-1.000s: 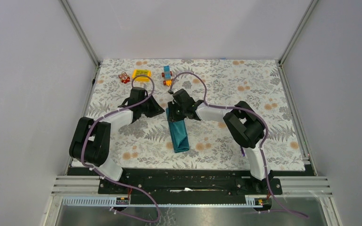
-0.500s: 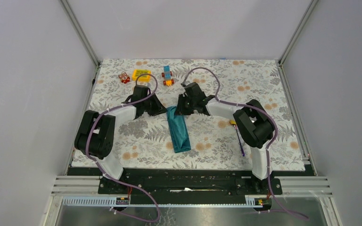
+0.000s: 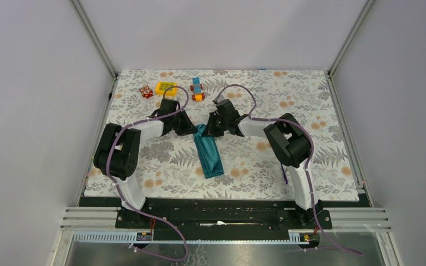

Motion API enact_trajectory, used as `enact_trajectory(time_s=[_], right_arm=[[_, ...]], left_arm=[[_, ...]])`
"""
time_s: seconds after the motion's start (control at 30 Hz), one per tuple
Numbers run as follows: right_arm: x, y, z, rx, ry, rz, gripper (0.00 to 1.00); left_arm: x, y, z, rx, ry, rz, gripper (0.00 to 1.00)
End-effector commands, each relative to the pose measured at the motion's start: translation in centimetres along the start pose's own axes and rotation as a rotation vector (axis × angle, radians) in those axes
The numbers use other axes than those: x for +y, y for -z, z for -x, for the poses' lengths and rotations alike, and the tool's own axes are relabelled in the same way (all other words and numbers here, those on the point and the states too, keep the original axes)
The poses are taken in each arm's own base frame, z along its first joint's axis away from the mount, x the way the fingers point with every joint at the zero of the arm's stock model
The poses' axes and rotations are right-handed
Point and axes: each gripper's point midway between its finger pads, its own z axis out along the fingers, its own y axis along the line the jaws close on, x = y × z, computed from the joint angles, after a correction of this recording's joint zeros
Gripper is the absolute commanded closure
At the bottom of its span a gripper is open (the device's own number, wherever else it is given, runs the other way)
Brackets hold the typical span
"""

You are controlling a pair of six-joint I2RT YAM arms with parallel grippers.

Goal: Fold the napkin into a case and place the utensils inside
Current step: Stuff the top corner of the smaller-rectangle-folded napkin at the center of the board.

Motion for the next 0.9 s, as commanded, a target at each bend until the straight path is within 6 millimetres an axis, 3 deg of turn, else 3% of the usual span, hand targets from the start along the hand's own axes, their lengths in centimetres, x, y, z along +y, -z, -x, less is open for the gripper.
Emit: enact_trajectory(time_s=[0.0,0.33,0.6,0.87], right_arm=[[0.6,-0.9,1.0,-0.032,-0.004,0.009,1.00],[0.3,-0.9,1.2,-0.043,0.000,-0.013,1.00],[0.4,-0.7,1.3,-0.035,0.013,-0.012,1.00],[0.8,-0.8,1.5,-0.029,0.023,-0.002,1.00]], left_arm=[[-2.1,-0.2,0.8,-0.027,-0.048,-0.054,0.81],[-2.5,-0.7,-1.0,0.015,-0.055,-0.064,0.83],[-4.4,2.3,2.6,-0.099,-0.082,-0.083,0.79],[-2.9,0.3,3.8,-0.095,-0.049,-0.053,0.80]])
